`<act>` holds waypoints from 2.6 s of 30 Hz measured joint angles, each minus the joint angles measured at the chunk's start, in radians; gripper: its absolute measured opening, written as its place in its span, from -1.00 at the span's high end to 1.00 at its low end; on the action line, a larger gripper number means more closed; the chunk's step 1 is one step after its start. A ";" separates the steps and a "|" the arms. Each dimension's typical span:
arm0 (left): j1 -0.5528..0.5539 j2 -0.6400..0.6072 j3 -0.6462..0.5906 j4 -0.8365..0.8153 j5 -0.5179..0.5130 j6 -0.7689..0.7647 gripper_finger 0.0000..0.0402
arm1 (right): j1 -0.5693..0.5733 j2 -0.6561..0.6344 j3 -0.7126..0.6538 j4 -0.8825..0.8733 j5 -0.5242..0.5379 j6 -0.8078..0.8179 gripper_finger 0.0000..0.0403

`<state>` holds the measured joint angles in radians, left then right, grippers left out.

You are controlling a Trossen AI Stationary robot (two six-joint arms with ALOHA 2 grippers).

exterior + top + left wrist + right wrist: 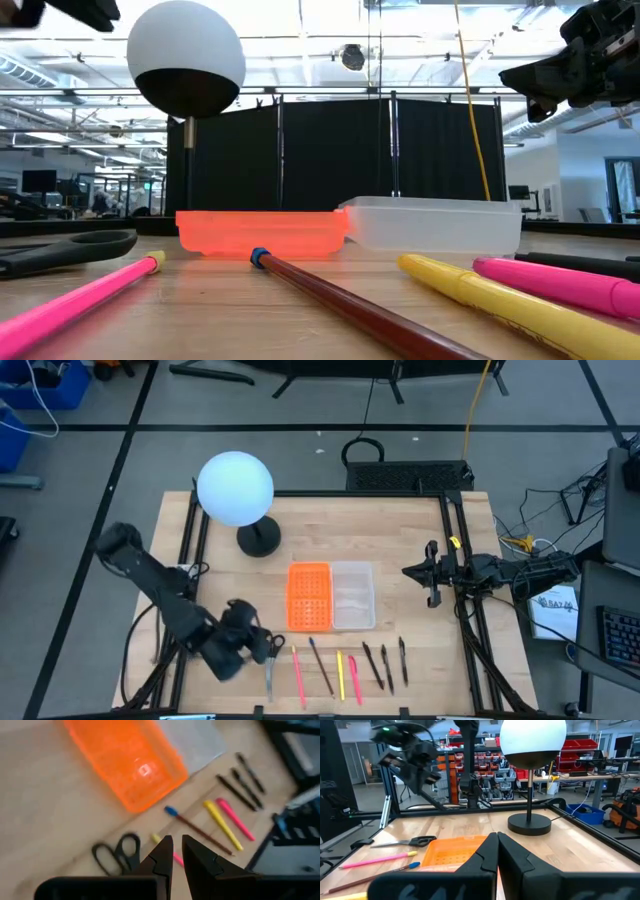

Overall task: Pick & place school supplies into a supply box
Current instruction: Put the black scissors into the orange supply box

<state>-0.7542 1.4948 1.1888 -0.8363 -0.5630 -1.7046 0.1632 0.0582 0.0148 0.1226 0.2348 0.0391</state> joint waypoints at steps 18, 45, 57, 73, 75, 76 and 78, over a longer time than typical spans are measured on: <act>0.140 0.429 0.373 -0.317 0.422 -0.157 0.77 | 0.000 0.000 0.000 0.008 -0.001 0.074 1.00; 0.196 0.451 0.351 -0.315 0.464 -0.087 -0.03 | 0.000 0.000 0.000 0.008 -0.001 0.053 1.00; 0.217 0.450 0.166 -0.188 0.542 -0.132 -0.04 | 0.000 0.000 0.000 0.006 -0.001 0.053 1.00; 0.256 0.450 0.129 -0.123 0.545 -0.107 -0.04 | 0.000 0.000 0.000 0.006 -0.002 0.053 1.00; 0.256 0.450 0.117 -0.101 0.546 -0.113 -0.04 | 0.000 0.000 0.000 0.005 -0.002 0.053 1.00; 0.256 0.449 0.105 -0.080 0.546 -0.119 -0.04 | 0.000 0.000 0.000 0.004 -0.002 0.054 1.00; 0.254 0.449 0.072 -0.029 0.561 -0.131 -0.04 | 0.000 0.000 0.000 0.001 -0.002 0.053 1.00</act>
<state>-0.5003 1.9438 1.2608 -0.8651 -0.0017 -1.8354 0.1635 0.0586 0.0151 0.1239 0.2333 0.0926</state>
